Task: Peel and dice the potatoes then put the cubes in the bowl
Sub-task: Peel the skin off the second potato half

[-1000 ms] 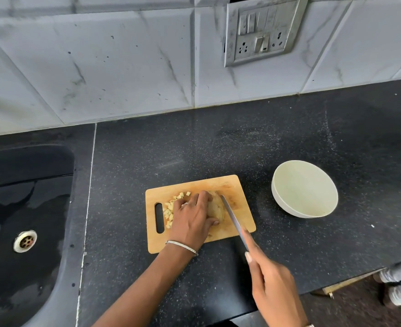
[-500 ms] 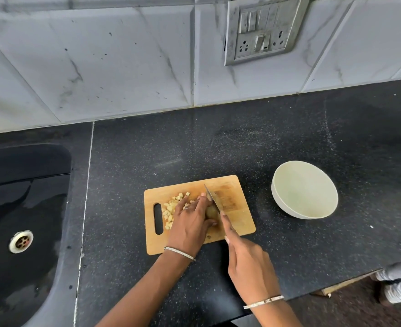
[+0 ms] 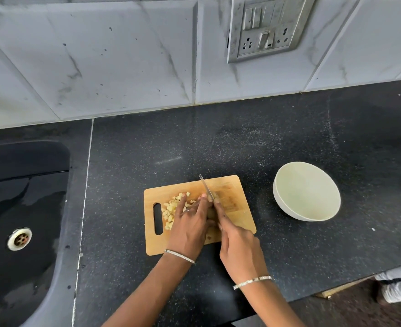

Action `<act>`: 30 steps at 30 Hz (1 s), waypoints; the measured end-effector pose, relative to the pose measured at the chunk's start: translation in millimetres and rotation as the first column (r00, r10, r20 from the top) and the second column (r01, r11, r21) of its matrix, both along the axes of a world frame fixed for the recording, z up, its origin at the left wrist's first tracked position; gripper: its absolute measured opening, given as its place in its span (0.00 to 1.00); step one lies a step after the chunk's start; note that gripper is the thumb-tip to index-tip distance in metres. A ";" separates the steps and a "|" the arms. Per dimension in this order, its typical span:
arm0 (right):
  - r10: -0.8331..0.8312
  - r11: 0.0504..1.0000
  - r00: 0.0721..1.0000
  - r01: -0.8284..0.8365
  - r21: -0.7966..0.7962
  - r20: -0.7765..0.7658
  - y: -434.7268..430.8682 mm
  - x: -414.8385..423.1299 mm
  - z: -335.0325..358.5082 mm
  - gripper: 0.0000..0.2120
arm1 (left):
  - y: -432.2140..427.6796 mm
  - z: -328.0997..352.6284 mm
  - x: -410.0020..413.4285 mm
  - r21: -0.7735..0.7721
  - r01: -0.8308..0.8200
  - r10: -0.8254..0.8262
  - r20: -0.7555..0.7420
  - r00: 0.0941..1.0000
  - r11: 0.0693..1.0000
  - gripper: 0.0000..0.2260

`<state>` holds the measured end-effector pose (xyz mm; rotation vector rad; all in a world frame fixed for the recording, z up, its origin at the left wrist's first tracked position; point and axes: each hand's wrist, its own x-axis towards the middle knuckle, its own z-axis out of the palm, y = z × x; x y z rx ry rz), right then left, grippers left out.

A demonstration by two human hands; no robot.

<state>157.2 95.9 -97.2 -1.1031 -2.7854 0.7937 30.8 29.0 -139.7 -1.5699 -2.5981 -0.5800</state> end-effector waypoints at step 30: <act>-0.023 0.994 0.985 0.003 0.112 0.170 -16.1 22.5 -11.5 0.41 | 0.8 32.8 2.2 -0.062 -0.013 0.028 0.244 0.969 0.998 0.30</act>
